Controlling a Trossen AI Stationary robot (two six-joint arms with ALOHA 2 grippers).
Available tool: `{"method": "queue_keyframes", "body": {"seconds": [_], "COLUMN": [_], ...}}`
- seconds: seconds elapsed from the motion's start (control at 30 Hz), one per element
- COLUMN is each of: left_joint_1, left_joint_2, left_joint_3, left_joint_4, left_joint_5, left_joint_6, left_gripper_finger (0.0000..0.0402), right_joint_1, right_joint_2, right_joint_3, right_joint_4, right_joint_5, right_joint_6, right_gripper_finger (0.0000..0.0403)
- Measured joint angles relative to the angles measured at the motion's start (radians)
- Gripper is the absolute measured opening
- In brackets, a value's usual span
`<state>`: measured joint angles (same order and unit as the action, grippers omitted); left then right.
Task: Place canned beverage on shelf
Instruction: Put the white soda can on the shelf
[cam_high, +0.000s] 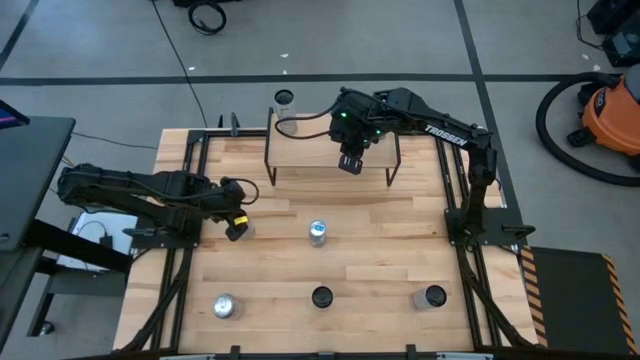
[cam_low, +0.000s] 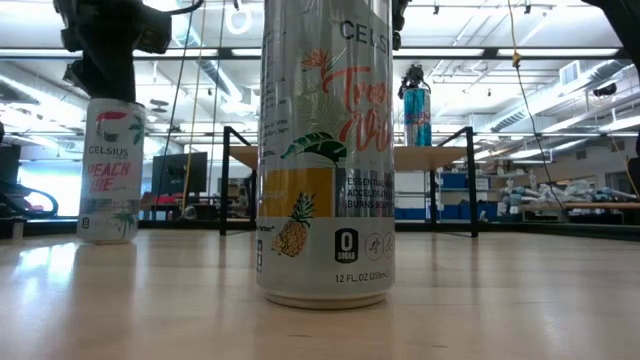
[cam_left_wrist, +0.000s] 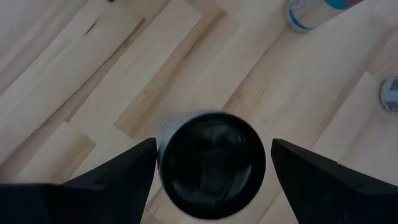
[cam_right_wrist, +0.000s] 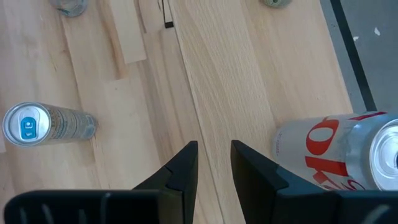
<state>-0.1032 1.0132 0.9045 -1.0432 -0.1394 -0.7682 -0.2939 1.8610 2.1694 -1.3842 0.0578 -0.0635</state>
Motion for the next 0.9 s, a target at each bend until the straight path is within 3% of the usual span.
{"method": "queue_keyframes", "body": {"seconds": [0.3,0.9], "left_joint_1": [0.001,0.021], "left_joint_2": [0.08,0.093], "left_joint_3": [0.0,0.0], "left_joint_4": [-0.018,-0.023], "left_joint_5": [-0.001,-0.002], "left_joint_6": [0.033,0.082], "left_gripper_finger": [0.0318,0.0318], "right_joint_1": [0.0,0.0], "right_joint_2": [0.0,0.0], "right_joint_3": [0.0,0.0], "right_joint_4": [0.0,0.0], "right_joint_5": [0.0,0.0], "right_joint_6": [0.0,0.0], "right_gripper_finger": [0.0103,0.0103]}}
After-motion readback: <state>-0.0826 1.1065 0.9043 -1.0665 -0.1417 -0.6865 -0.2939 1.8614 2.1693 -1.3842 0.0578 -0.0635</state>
